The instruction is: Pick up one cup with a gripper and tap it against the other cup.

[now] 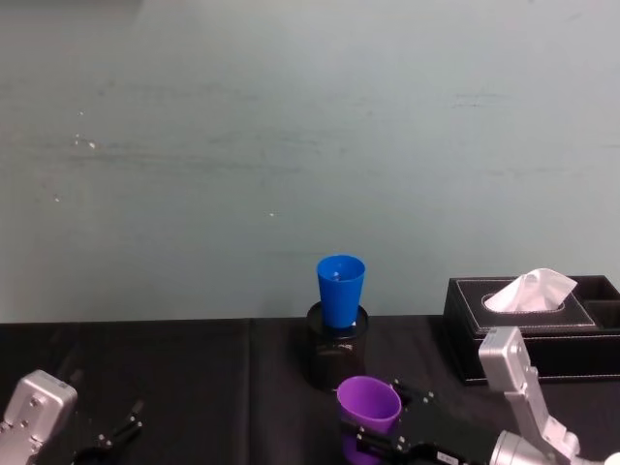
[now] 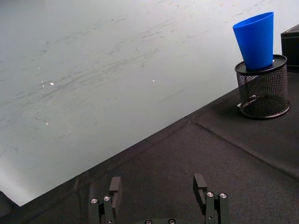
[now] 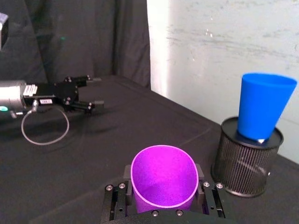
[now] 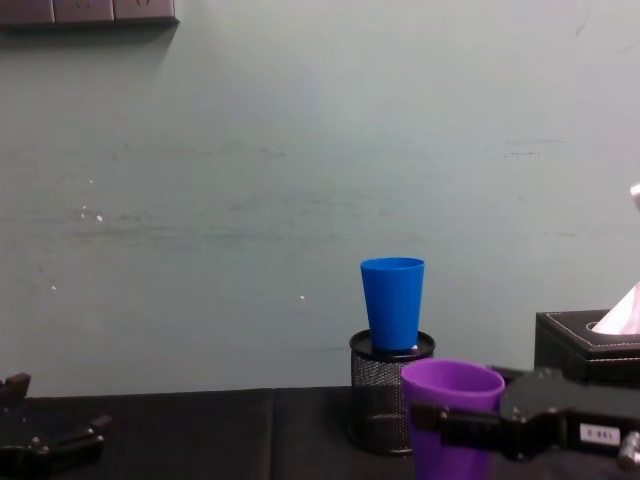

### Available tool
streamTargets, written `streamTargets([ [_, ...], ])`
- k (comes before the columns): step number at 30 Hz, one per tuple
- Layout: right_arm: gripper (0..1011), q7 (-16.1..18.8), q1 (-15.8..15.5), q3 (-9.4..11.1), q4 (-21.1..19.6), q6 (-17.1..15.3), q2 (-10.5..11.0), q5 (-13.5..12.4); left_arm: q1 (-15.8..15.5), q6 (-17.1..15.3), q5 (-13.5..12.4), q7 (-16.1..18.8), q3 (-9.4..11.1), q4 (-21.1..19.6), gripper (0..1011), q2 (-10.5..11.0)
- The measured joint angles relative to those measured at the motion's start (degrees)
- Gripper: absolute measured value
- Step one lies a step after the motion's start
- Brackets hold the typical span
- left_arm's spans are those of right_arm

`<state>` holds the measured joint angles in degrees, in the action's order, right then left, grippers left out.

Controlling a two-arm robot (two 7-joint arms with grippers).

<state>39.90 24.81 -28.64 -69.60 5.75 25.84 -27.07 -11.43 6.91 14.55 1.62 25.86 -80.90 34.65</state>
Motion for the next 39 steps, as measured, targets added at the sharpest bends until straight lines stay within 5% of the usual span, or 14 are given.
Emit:
streamTargets([
  [39,734,2.07,0.51,-0.43,8.78,5.26,-3.46,2.81,0.00,0.00,0.00,0.00,0.00,0.00,1000,0.00],
])
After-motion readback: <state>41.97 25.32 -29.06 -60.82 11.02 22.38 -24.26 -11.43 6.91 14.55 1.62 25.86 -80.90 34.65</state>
